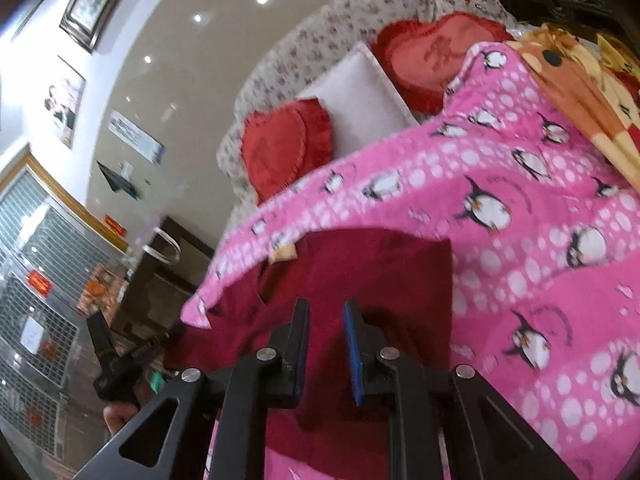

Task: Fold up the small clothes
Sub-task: 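Lift the hem with both grippers and fold it toward the collar, then open both grippers and release the folded hem onto the sweater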

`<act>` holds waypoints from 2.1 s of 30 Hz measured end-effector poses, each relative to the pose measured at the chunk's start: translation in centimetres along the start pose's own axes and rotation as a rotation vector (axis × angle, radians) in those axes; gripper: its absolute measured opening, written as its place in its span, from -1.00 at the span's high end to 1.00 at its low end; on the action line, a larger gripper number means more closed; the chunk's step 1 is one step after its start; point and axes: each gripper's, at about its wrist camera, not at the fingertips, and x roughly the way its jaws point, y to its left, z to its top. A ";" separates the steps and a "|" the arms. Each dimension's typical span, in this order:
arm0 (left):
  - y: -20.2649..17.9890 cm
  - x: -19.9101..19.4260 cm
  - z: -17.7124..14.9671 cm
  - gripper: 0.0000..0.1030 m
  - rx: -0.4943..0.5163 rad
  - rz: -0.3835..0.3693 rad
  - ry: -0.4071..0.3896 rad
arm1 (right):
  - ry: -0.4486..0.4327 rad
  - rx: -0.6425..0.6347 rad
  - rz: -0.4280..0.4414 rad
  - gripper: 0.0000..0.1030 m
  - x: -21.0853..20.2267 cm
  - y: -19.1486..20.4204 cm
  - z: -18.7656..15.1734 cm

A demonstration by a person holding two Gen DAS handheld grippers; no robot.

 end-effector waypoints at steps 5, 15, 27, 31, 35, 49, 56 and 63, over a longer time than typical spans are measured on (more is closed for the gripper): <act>0.1 0.2 -0.1 0.86 0.002 0.003 0.000 | 0.020 0.007 0.023 -0.24 -1.6 -0.1 -2.5; 0.1 0.5 0.2 0.86 0.000 0.004 -0.001 | 0.051 -0.071 0.103 0.85 1.9 2.3 -2.5; -0.3 3.1 3.0 0.86 -0.032 0.022 -0.006 | -0.094 -0.101 -0.028 0.87 3.9 2.5 3.4; -0.3 4.3 4.1 0.86 -0.020 0.037 -0.003 | -0.089 -0.085 -0.075 0.87 5.6 1.3 4.8; 0.0 5.3 4.5 0.86 -0.017 0.056 0.020 | -0.059 -0.069 -0.130 0.87 8.1 -0.3 5.6; -0.3 1.5 3.1 0.24 -0.011 0.012 -0.031 | -0.057 -0.004 -0.090 0.22 5.9 -0.6 5.4; -3.5 5.1 2.8 0.19 0.051 0.024 0.027 | -0.013 -0.154 -0.105 0.22 7.9 2.3 4.7; -3.9 10.5 2.8 0.19 0.092 0.153 0.068 | 0.052 -0.196 -0.250 0.23 12.9 0.7 4.9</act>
